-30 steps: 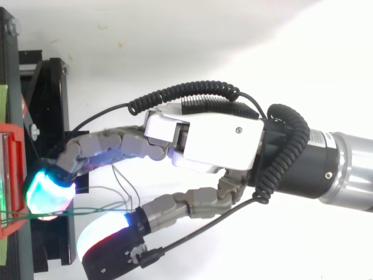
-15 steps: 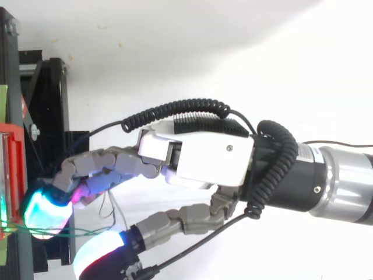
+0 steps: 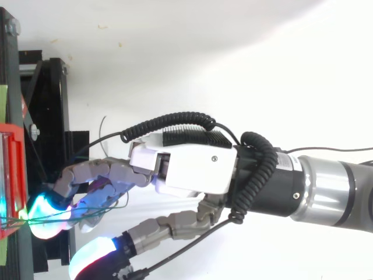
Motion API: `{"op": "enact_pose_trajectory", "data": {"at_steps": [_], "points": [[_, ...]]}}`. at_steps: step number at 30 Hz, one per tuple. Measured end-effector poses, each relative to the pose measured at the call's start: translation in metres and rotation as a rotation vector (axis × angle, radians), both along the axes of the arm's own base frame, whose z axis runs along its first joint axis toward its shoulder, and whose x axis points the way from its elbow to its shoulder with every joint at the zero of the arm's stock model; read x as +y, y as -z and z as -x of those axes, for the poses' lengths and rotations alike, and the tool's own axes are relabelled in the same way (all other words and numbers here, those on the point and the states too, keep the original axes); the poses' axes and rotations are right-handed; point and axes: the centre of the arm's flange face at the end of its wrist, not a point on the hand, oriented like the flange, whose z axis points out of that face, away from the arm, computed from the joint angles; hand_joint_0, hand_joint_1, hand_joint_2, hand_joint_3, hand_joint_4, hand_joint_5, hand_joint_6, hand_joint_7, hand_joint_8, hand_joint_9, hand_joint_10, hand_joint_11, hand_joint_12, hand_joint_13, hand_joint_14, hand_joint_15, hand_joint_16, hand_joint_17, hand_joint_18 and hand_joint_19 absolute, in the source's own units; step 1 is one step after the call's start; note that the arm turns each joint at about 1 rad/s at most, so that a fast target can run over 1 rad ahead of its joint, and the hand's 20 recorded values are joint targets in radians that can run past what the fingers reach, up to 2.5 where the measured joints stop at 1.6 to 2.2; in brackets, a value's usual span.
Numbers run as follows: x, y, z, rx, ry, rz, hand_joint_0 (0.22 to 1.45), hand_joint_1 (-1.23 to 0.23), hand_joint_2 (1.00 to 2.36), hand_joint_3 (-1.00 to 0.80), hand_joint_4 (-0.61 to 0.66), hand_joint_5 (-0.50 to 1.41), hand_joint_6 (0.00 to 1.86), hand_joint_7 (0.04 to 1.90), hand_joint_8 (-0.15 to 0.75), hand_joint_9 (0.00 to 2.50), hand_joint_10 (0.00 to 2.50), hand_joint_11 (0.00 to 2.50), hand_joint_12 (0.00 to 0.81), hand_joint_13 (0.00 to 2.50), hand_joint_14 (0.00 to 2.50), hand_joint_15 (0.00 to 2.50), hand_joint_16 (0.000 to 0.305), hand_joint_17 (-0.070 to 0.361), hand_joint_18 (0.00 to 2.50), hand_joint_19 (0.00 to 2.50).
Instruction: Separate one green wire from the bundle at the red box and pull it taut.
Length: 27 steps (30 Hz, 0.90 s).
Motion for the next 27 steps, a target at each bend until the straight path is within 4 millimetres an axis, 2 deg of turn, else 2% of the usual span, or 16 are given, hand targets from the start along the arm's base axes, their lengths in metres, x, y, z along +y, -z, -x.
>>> {"op": "enact_pose_trajectory", "data": {"at_steps": [8,16,22,27], "points": [[0.000,0.004,-0.002,-0.004,0.001,-0.022,0.59,-0.57,1.00,-0.45,0.32,-0.13,0.50,0.86,0.254,0.82,0.01,0.22,0.304,0.92,0.01,0.35,0.042,0.093,0.64,0.33],[-0.006,-0.005,-0.003,0.002,-0.006,-0.049,0.59,-0.57,1.00,-0.45,0.31,-0.13,0.50,0.86,0.252,0.84,0.01,0.27,0.311,0.94,0.02,0.38,0.041,0.093,0.65,0.34],[-0.016,-0.016,0.003,0.049,-0.019,-0.050,0.59,-0.57,1.00,-0.45,0.31,-0.13,0.50,0.87,0.255,0.88,0.01,0.35,0.315,0.98,0.02,0.45,0.041,0.093,0.66,0.36],[-0.027,-0.022,0.016,0.147,-0.061,-0.028,0.59,-0.57,1.00,-0.45,0.30,-0.13,0.50,0.90,0.256,0.93,0.02,0.45,0.312,1.02,0.02,0.51,0.042,0.094,0.66,0.37]]}}
